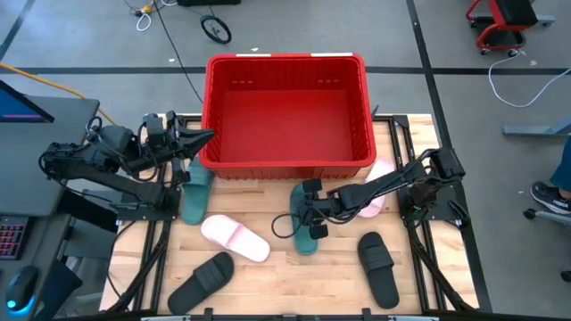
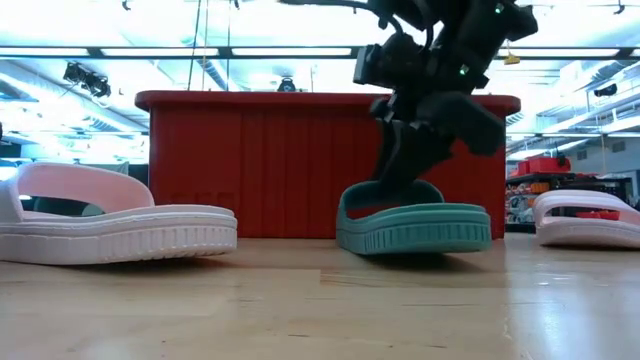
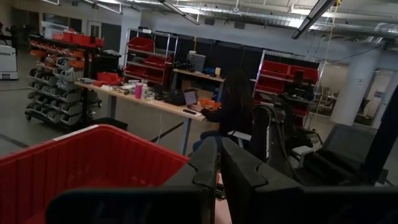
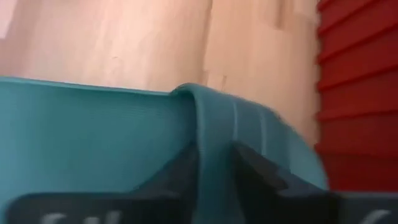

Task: Pick and place slides into bin
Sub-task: Put the right green slipper into the red bin

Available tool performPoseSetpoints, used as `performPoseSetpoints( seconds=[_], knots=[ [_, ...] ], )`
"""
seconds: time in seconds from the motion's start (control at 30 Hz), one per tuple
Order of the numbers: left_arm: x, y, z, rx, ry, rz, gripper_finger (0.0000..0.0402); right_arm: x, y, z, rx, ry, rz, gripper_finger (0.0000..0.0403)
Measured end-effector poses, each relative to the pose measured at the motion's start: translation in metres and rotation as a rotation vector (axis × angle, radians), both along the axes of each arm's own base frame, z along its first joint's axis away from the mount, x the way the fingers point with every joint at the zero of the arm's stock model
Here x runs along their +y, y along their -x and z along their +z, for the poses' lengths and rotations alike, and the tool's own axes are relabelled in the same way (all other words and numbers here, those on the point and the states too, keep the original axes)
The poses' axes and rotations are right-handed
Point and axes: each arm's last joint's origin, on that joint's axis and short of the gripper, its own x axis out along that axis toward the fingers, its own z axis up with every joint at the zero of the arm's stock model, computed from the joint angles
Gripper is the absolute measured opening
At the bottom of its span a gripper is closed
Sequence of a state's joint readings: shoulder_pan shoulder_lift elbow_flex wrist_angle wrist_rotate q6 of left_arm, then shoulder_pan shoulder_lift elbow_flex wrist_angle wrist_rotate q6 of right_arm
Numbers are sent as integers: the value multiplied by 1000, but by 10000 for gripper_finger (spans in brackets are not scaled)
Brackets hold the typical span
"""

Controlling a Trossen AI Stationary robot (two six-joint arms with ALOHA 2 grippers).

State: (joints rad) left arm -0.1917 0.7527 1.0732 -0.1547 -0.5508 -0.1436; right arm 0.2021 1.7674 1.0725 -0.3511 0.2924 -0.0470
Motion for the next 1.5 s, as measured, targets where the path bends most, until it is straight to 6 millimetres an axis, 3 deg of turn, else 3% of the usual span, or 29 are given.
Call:
performPoseSetpoints(
  seconds=[0.1, 0.23, 0.4, 0.5, 0.67, 0.8, 0.9, 0.97, 1.03, 1.13, 1.4, 1.5],
  knots=[
    [0, 0, 0, 0, 0, 0, 29, -3, -1, 1, -3, -80, -45, 22],
    [0, 0, 0, -1, 2, 0, 28, -1, 3, 15, -38, -251, -71, 20],
    [0, 0, 0, -1, 2, 0, 20, 17, 14, 75, -249, -593, 111, 10],
    [0, 0, 0, -1, 2, -1, 17, 18, 25, 116, -437, -639, 240, 11],
    [0, 0, 0, -4, 10, -2, 19, 1, 50, 193, -939, -568, 390, 8],
    [0, 0, 0, -21, 54, -8, 24, -27, 75, 255, -1287, -265, 264, 8],
    [0, 0, 1, -37, 59, -9, 24, -50, 79, 286, -1338, -14, 152, 8],
    [0, 1, 5, -74, 63, -9, 21, -68, 69, 297, -1279, 61, 94, 8],
    [0, 2, 11, -122, 35, -2, 17, -89, 53, 298, -1175, 82, 26, 8],
    [1, 6, 21, -200, -32, 20, 11, -124, 19, 280, -995, 93, -81, 8],
    [2, 12, 32, -290, -120, 64, 14, -220, -76, 195, -746, 189, -212, 7],
    [2, 11, 32, -275, -141, 70, 15, -249, -107, 154, -691, 200, -236, 7]
  ],
)
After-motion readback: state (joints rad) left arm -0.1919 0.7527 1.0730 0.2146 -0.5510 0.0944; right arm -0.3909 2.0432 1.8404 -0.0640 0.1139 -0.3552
